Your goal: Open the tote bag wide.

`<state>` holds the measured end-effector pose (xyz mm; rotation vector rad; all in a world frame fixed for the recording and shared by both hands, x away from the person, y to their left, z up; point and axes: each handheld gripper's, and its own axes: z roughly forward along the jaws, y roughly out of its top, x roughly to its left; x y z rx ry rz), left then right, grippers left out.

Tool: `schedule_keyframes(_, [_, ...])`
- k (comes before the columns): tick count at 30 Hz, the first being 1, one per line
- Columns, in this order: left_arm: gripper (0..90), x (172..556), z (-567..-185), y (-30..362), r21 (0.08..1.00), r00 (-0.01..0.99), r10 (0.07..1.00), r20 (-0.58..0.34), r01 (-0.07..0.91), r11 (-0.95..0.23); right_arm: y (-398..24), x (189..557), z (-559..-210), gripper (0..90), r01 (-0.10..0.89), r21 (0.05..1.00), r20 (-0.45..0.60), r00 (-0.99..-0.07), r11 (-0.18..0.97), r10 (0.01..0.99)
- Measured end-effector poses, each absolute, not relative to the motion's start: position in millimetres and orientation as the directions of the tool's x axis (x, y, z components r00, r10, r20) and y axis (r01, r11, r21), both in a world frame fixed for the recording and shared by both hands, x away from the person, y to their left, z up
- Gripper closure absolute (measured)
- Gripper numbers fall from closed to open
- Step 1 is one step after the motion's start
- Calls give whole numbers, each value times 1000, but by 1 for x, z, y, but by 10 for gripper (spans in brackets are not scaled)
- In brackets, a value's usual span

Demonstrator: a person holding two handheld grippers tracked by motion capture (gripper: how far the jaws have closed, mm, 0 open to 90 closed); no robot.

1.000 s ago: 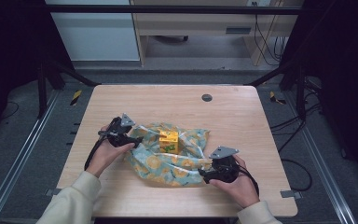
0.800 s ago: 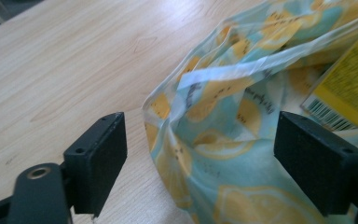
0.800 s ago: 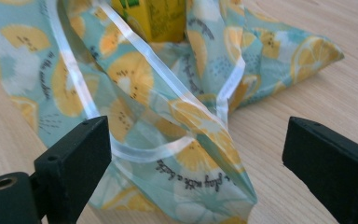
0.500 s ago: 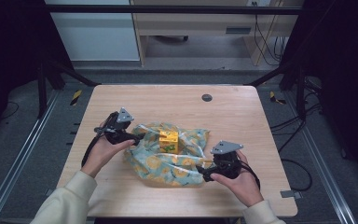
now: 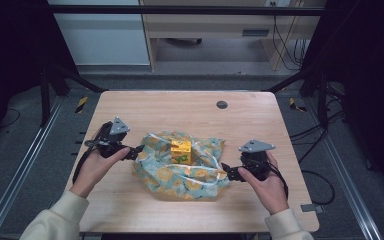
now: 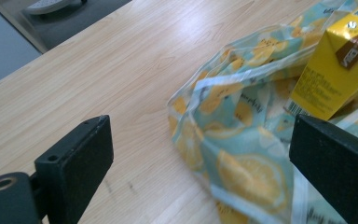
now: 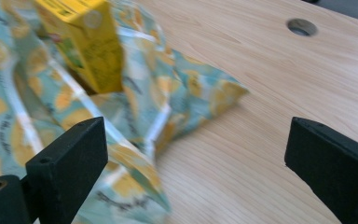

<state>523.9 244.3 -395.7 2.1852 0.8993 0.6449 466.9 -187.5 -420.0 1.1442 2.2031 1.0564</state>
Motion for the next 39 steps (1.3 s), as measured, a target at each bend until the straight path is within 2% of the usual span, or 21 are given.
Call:
schedule_keyframes(8, [52,513,-406,273,729,625,759,183,431,-531,-225,462,-432,80,549,771,-24,-484,324,875])
schedule_keyframes(15, [52,513,-421,289,720,605,779,164,467,-514,-246,459,-449,87,586,748,-19,-452,312,892])
schedule_keyframes(24, [52,519,-443,306,691,575,805,147,522,-500,-255,458,-463,88,612,726,-24,-436,315,900])
schedule_keyframes(33, [54,527,-460,326,670,507,850,145,582,-461,-260,472,-474,101,655,707,-1,-377,267,926])
schedule_keyframes(39, [54,530,-470,335,664,482,864,141,602,-444,-261,484,-480,101,664,721,39,-322,197,946])
